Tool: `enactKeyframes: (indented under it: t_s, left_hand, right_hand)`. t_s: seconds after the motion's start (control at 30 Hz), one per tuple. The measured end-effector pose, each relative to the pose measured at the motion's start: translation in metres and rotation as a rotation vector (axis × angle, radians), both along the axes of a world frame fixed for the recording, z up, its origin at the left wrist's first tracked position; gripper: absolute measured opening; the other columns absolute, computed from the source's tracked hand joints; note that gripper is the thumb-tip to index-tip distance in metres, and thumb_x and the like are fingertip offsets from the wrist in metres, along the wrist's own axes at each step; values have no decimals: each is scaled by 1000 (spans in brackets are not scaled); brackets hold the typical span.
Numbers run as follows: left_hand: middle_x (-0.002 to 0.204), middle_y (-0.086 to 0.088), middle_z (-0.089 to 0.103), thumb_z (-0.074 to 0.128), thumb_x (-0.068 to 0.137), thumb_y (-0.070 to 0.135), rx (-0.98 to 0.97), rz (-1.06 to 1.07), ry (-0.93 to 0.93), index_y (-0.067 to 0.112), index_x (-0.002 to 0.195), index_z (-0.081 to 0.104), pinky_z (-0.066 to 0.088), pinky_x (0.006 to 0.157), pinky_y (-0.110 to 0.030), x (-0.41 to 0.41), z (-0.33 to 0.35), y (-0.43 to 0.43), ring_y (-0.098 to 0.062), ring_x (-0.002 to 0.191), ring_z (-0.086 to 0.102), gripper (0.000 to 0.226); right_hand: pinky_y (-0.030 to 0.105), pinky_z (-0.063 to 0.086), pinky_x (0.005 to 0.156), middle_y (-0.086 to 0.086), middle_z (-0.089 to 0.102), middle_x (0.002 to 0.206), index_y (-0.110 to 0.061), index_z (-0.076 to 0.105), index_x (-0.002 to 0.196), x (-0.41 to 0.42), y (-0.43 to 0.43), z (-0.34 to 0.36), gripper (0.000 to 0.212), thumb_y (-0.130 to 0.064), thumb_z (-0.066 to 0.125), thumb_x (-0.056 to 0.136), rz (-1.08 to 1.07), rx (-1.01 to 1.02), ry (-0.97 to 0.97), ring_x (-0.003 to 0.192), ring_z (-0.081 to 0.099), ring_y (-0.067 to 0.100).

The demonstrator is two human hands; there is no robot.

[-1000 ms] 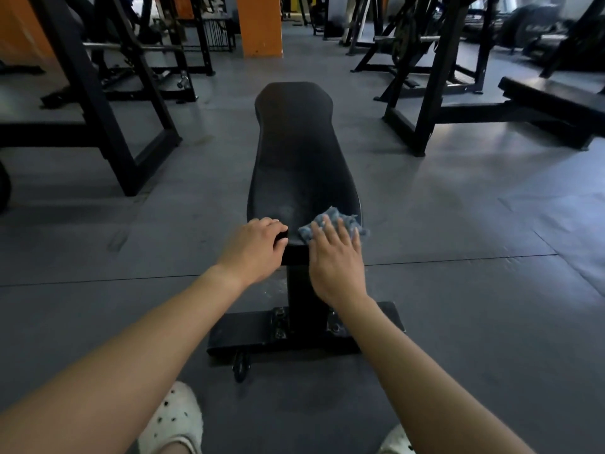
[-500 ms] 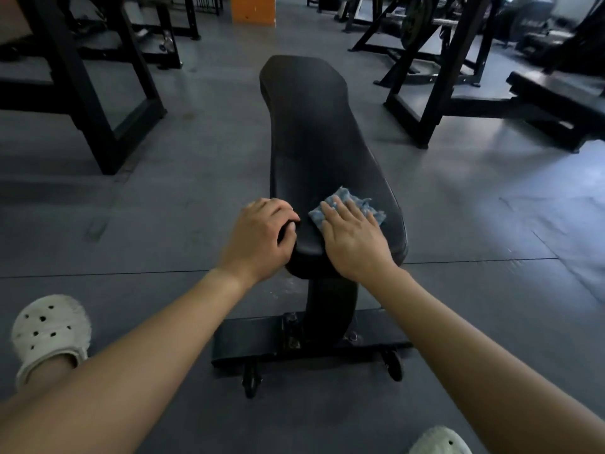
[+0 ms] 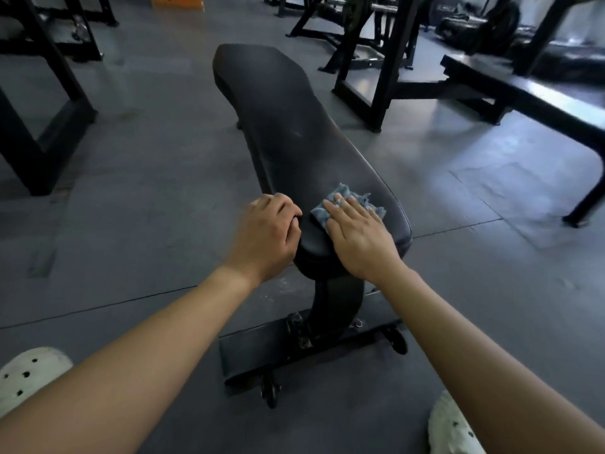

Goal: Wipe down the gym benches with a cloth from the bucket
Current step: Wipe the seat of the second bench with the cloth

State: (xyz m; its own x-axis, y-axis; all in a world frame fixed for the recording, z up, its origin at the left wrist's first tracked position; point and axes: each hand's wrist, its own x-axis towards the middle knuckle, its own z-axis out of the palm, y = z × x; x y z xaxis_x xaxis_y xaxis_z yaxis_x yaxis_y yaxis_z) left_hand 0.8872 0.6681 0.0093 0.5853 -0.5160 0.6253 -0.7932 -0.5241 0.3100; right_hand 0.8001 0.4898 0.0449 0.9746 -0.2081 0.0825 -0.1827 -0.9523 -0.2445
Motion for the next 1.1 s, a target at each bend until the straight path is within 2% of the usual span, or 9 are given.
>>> enactKeyframes:
  t_s: [0.2, 0.33, 0.5, 0.6, 0.7, 0.8, 0.9, 1.0, 1.1]
  left_hand:
    - [108, -4, 61, 49, 97, 25, 102, -80, 31, 12, 106, 66, 49, 88, -44, -9, 9, -2, -26, 102, 57, 23]
    - [120, -4, 62, 43, 99, 38, 245, -137, 87, 12, 120, 66, 51, 89, -46, -5, 16, 8, -28, 112, 56, 40]
    - [151, 0, 49, 43, 106, 41, 379, -251, 142, 18, 147, 52, 39, 111, -43, 6, 25, 26, -23, 141, 41, 48]
    - [157, 1, 44, 43, 106, 40, 403, -296, 149, 19, 152, 47, 36, 114, -42, 11, 26, 30, -21, 146, 36, 50]
    - [158, 0, 43, 43, 107, 37, 425, -313, 148, 19, 153, 46, 35, 114, -42, 13, 28, 31, -21, 146, 35, 50]
    - [160, 0, 41, 43, 106, 34, 466, -334, 137, 19, 155, 43, 35, 114, -42, 16, 30, 32, -22, 147, 35, 51]
    - [161, -1, 39, 43, 106, 33, 499, -365, 121, 20, 156, 42, 36, 114, -43, 21, 32, 35, -22, 147, 35, 51]
    - [163, 0, 36, 42, 107, 32, 525, -385, 112, 21, 157, 38, 36, 115, -42, 24, 32, 37, -21, 148, 33, 52]
    - [165, 0, 33, 41, 107, 30, 539, -401, 130, 21, 159, 36, 34, 116, -41, 27, 33, 38, -21, 150, 30, 53]
  right_hand:
    - [38, 11, 127, -8, 26, 165, -31, 36, 156, -42, 21, -8, 52, -42, 22, 107, -18, 4, -139, 154, 14, 9]
    - [41, 13, 127, -5, 30, 164, -32, 42, 152, -47, -8, -14, 55, -43, 21, 103, -272, 59, -192, 154, 17, 14]
    - [36, -1, 127, 9, 16, 168, -17, 41, 154, -36, 30, -21, 50, -27, 27, 107, -600, 308, -376, 157, 0, 25]
    - [34, -4, 126, 13, 3, 169, -9, 34, 156, -24, 91, -34, 48, -22, 29, 110, -702, 418, -549, 156, -11, 27]
    - [33, -2, 125, 16, -2, 169, -8, 31, 157, -14, 143, -46, 49, -24, 33, 110, -745, 448, -658, 155, -10, 31]
    - [38, 3, 126, 19, -3, 168, -7, 29, 157, -12, 153, -53, 50, -25, 33, 110, -729, 398, -647, 155, -7, 34]
    - [39, 1, 126, 23, 2, 167, -2, 29, 156, -18, 123, -47, 49, -21, 29, 111, -737, 387, -586, 155, -4, 39]
    - [46, 1, 124, 24, 10, 166, 4, 35, 151, -22, 88, -30, 54, -18, 13, 107, -800, 394, -488, 154, -2, 45]
    - [42, 2, 123, 24, -2, 167, -1, 22, 157, -13, 91, -22, 49, -16, 25, 110, -897, 456, -442, 154, -4, 42]
